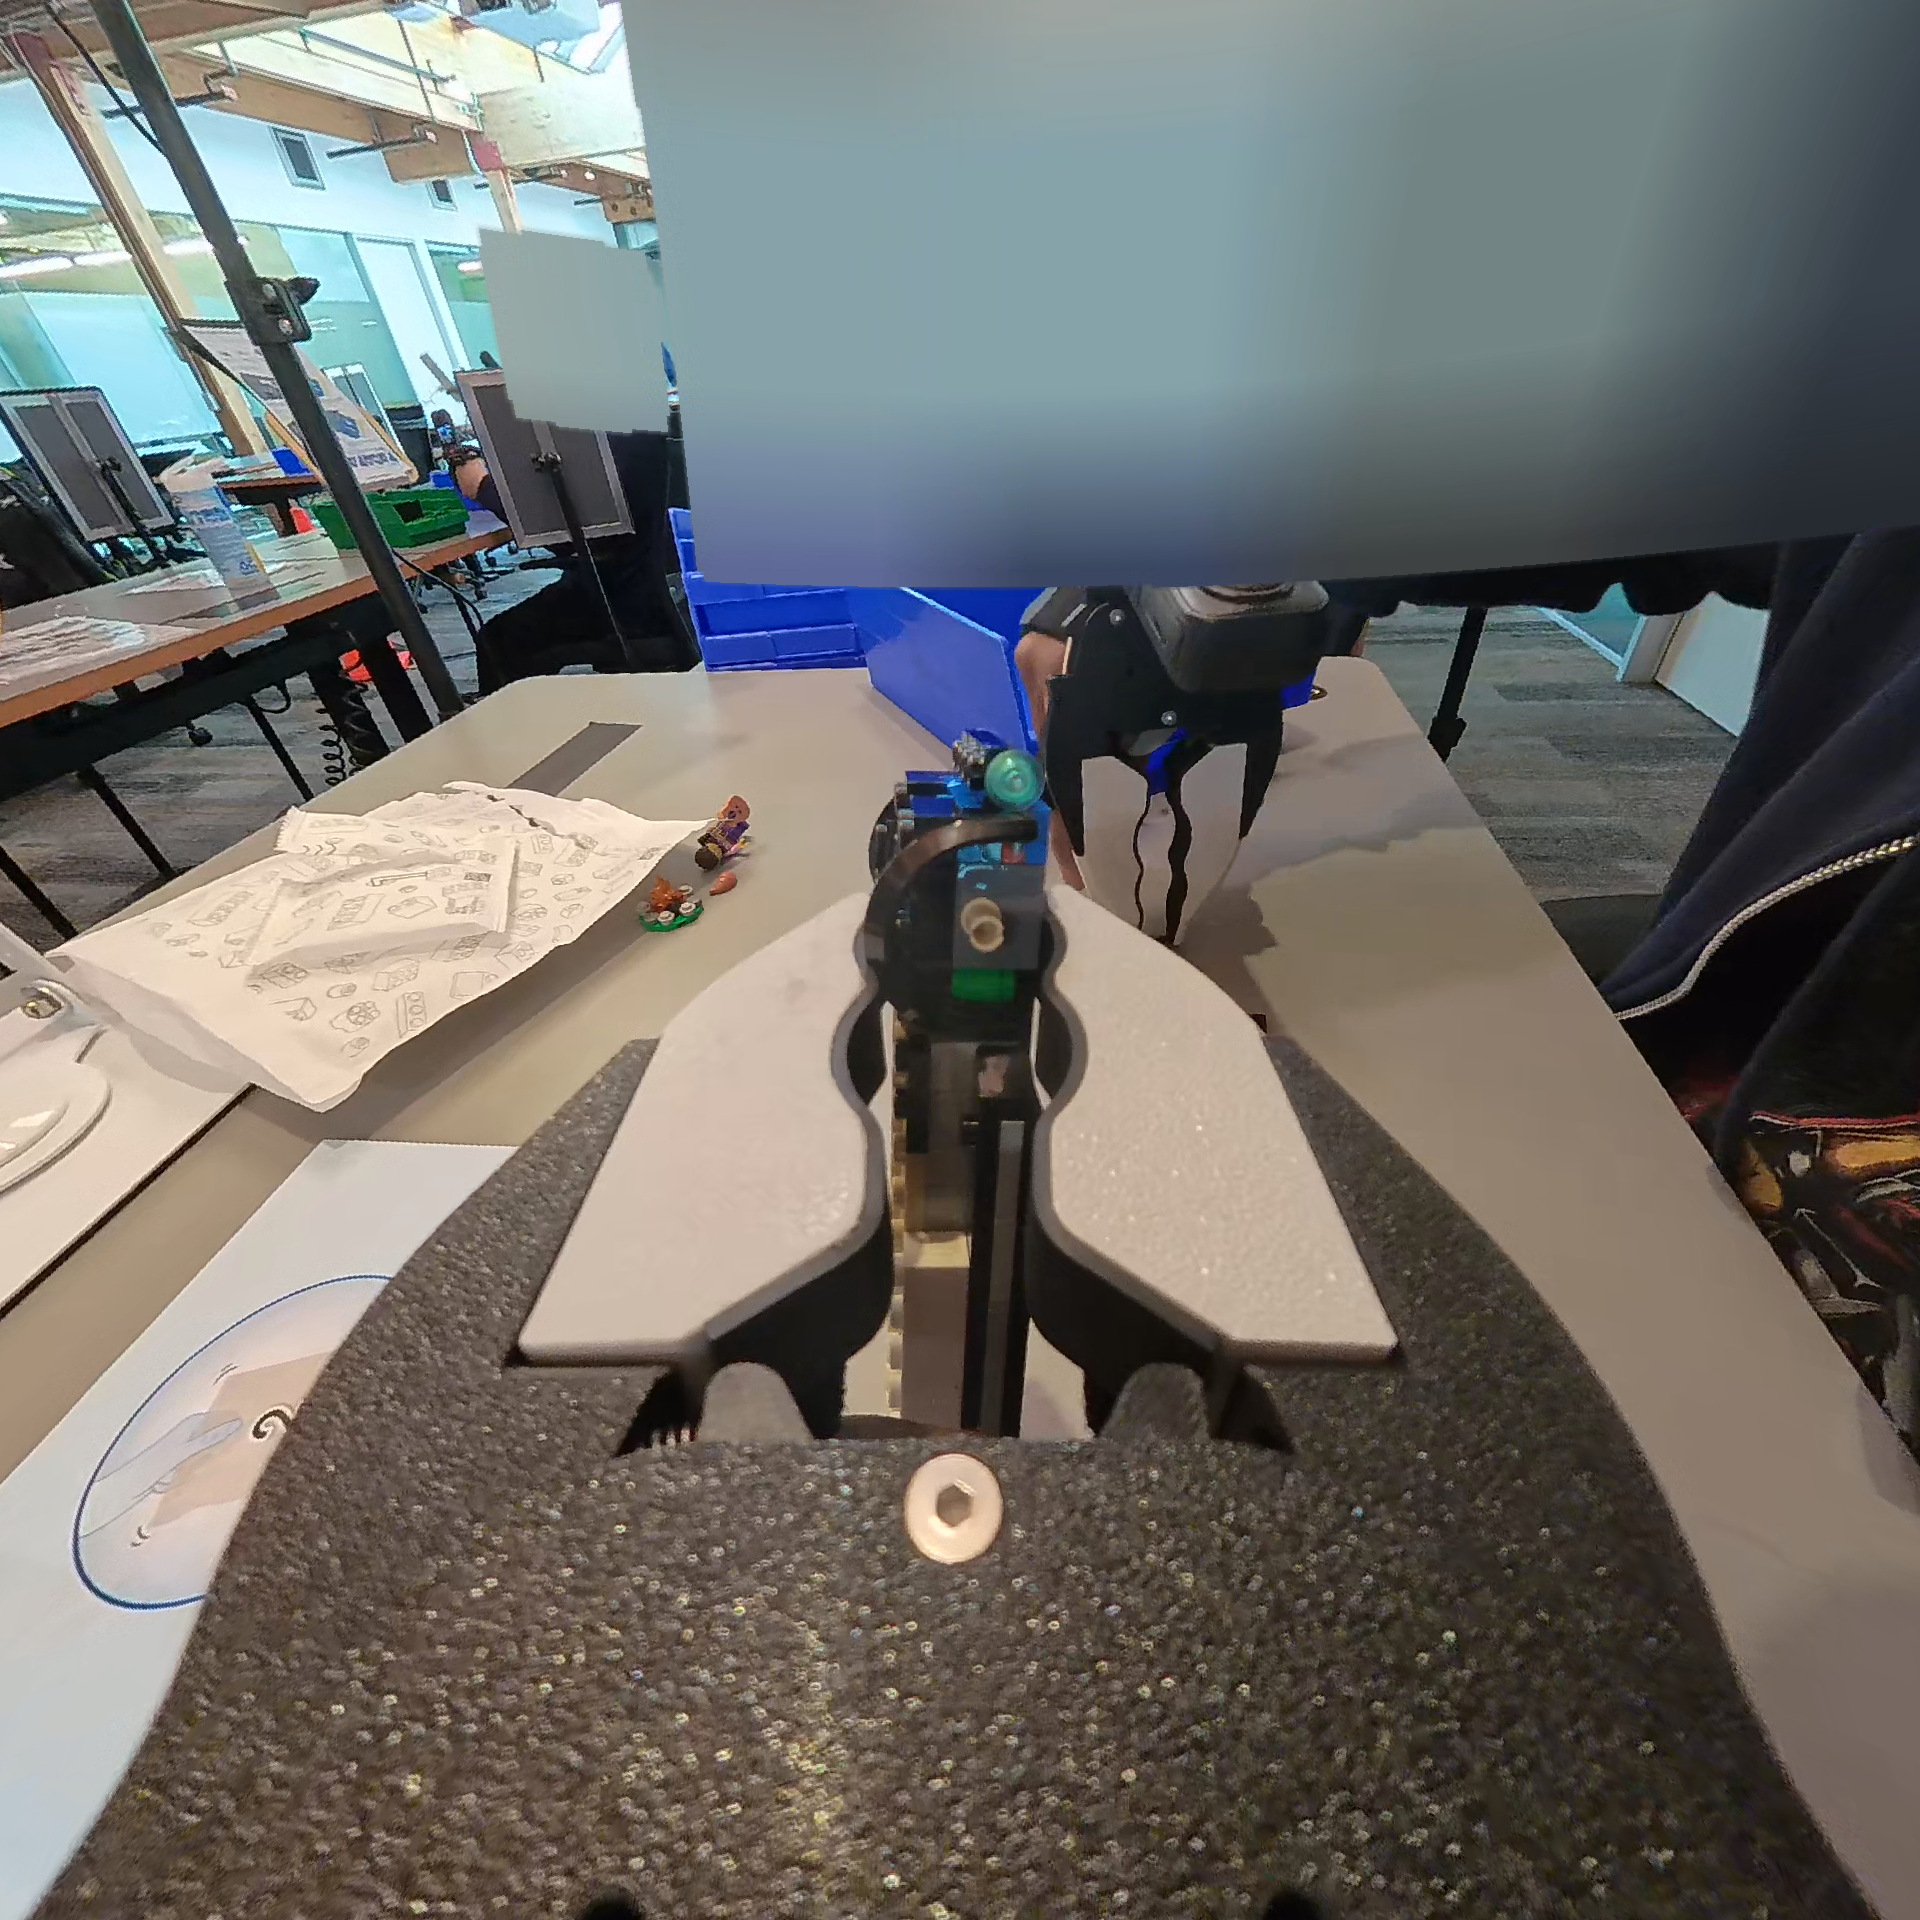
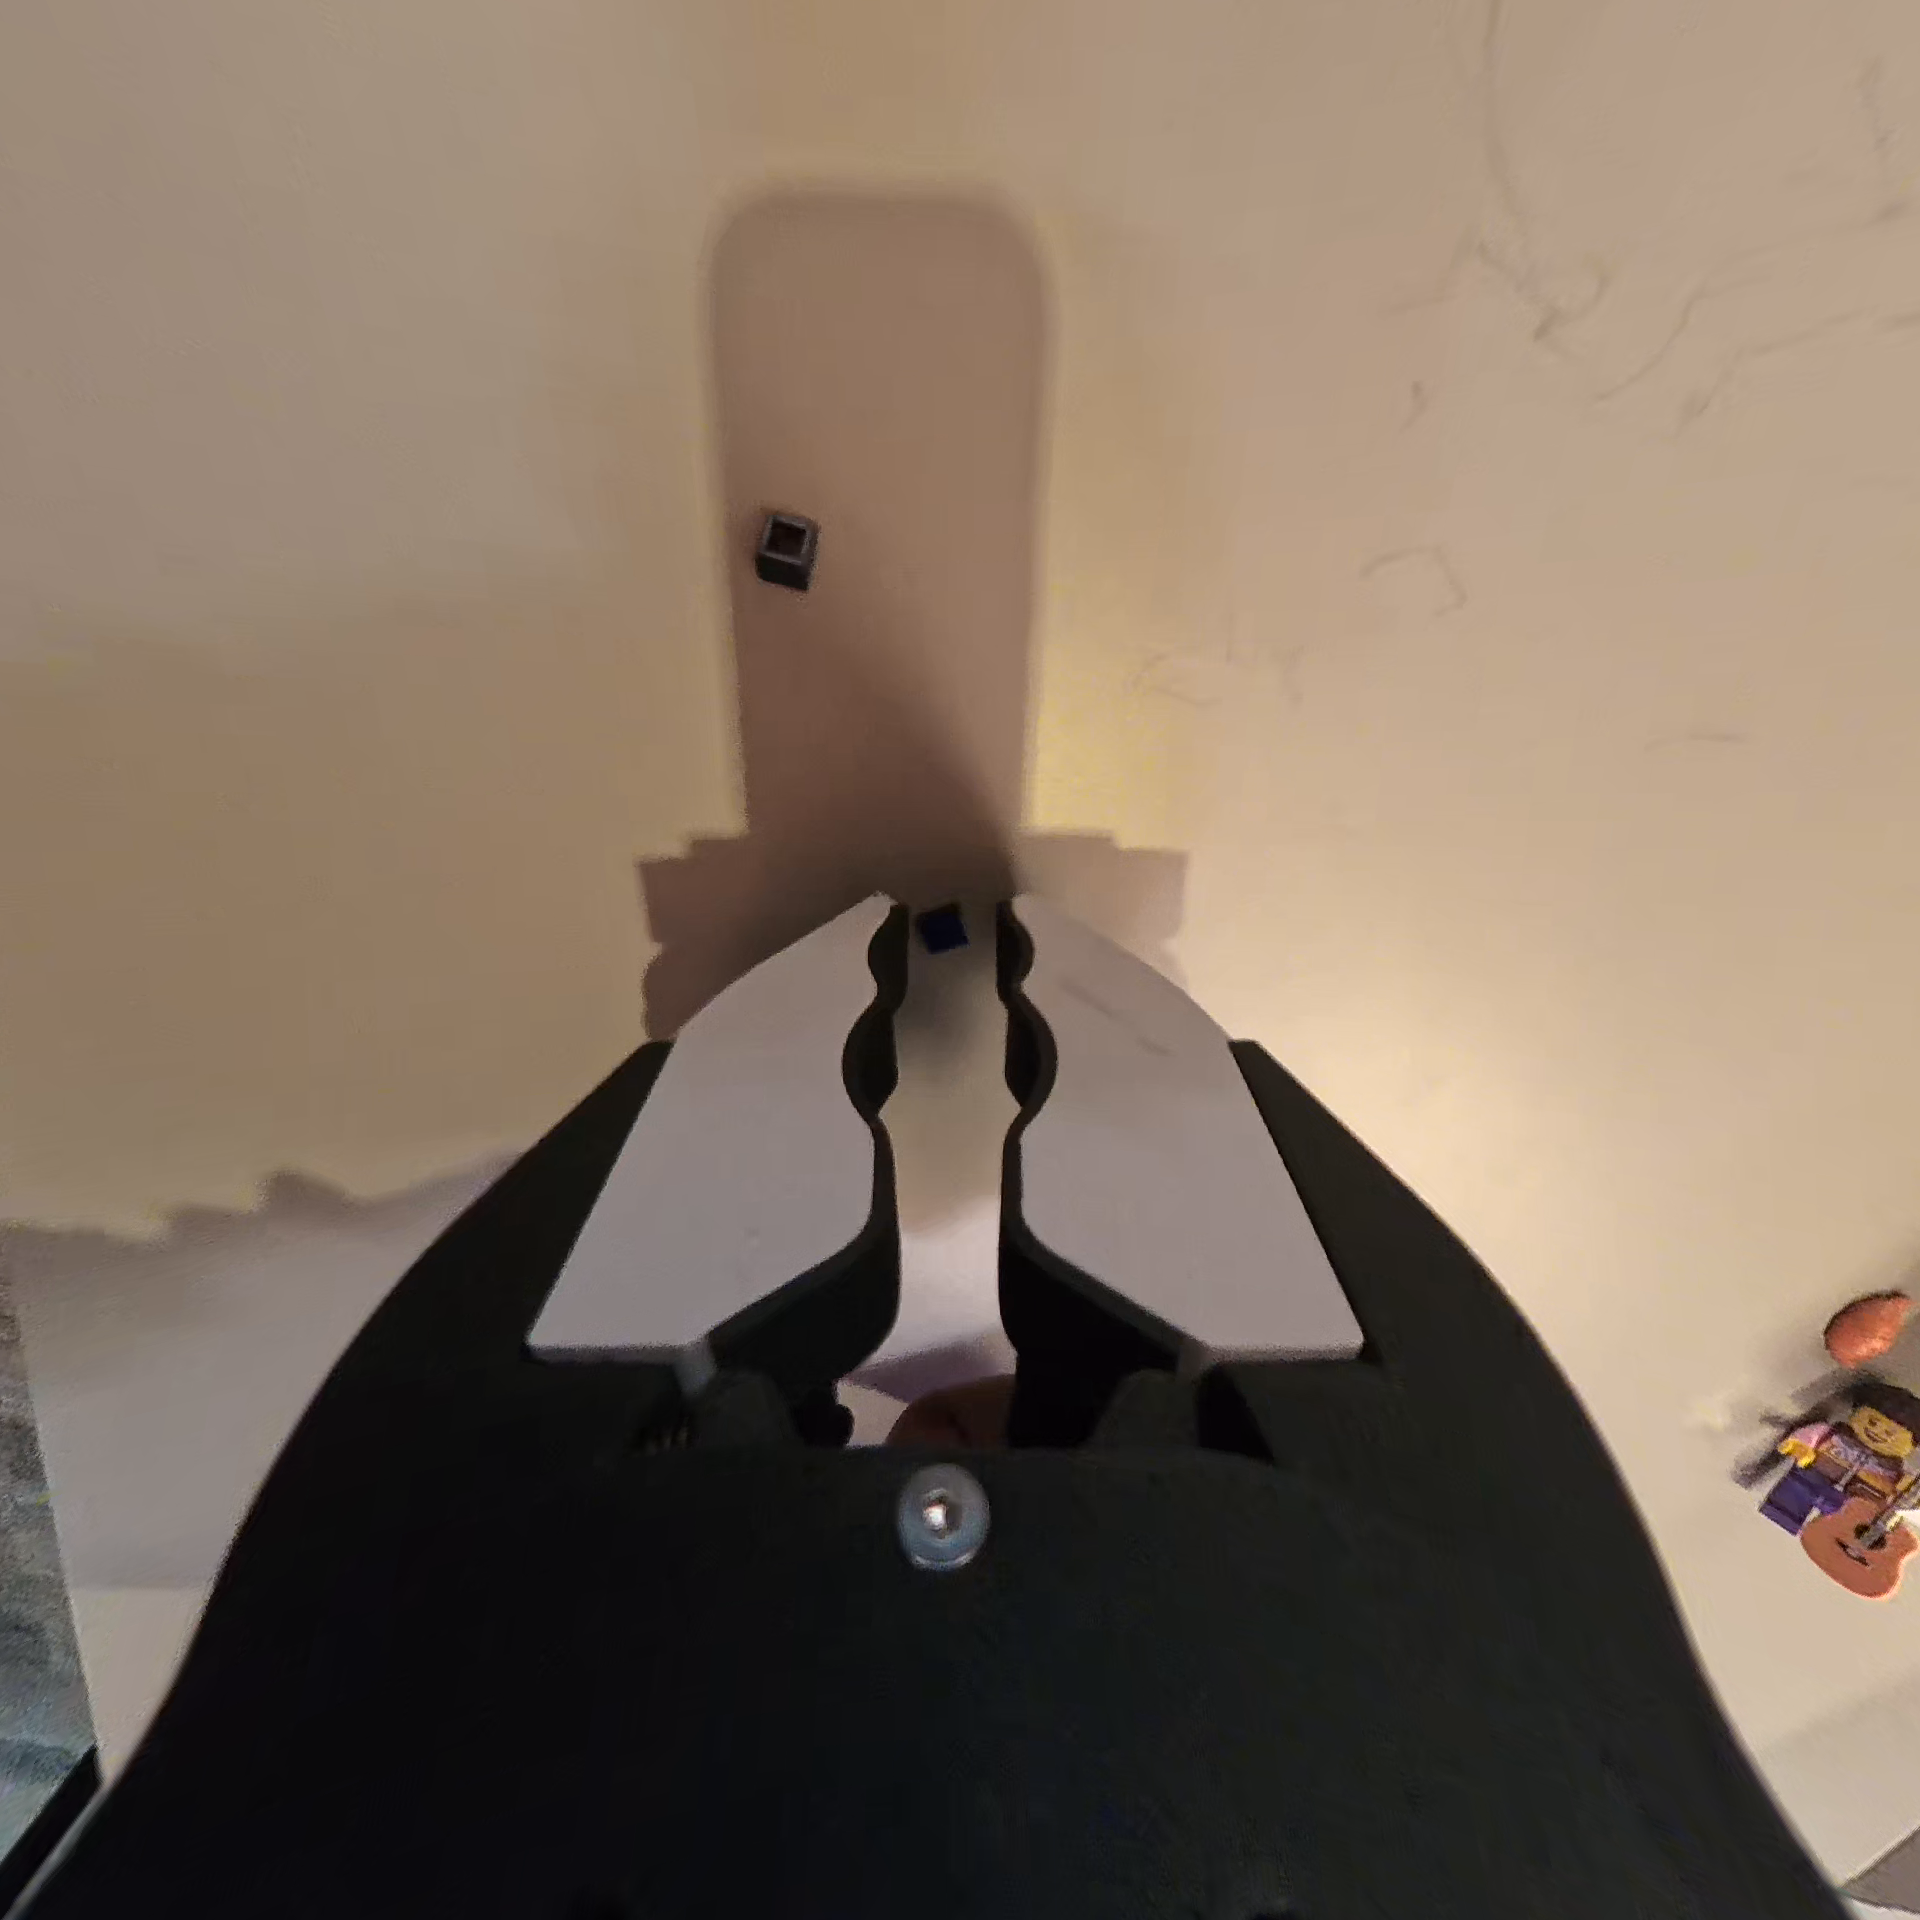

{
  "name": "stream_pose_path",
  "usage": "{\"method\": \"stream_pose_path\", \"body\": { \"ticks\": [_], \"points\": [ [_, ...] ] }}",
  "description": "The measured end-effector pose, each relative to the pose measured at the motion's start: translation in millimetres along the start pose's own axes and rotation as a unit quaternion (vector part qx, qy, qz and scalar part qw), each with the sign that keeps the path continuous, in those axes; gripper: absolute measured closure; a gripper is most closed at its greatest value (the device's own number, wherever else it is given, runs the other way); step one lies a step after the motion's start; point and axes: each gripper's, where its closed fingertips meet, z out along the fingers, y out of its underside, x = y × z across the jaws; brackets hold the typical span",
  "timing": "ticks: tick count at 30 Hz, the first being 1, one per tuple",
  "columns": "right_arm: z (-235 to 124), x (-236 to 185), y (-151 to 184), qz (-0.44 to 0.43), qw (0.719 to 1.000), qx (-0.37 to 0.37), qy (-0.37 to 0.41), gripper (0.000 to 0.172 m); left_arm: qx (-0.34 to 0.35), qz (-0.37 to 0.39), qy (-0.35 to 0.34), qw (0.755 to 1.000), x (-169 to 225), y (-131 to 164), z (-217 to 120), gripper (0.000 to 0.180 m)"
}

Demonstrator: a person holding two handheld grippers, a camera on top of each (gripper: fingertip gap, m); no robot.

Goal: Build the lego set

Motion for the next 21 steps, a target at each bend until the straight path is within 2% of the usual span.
{"method": "stream_pose_path", "body": {
  "ticks": [9,15,18,21],
  "points": [
    [-2.6,1.3,0.7,0.002,1.000,0.007,-0.004,0.164,0.003,-0.004,0.000,1.000,-1.3,-0.2,-0.2,0.155],
    [-9.0,15.9,-4.1,0.036,0.998,0.033,0.044,0.164,0.013,-0.011,-0.001,1.000,-2.7,-1.2,-0.3,0.156],
    [-24.1,36.2,-25.1,0.067,0.988,0.098,0.101,0.164,0.029,-0.020,0.004,0.999,-1.5,-4.2,0.1,0.156],
    [-53.6,62.1,-68.9,0.095,0.958,0.217,0.161,0.164,0.058,-0.043,0.016,0.997,-0.1,-8.9,-0.1,0.156]
  ]
}}
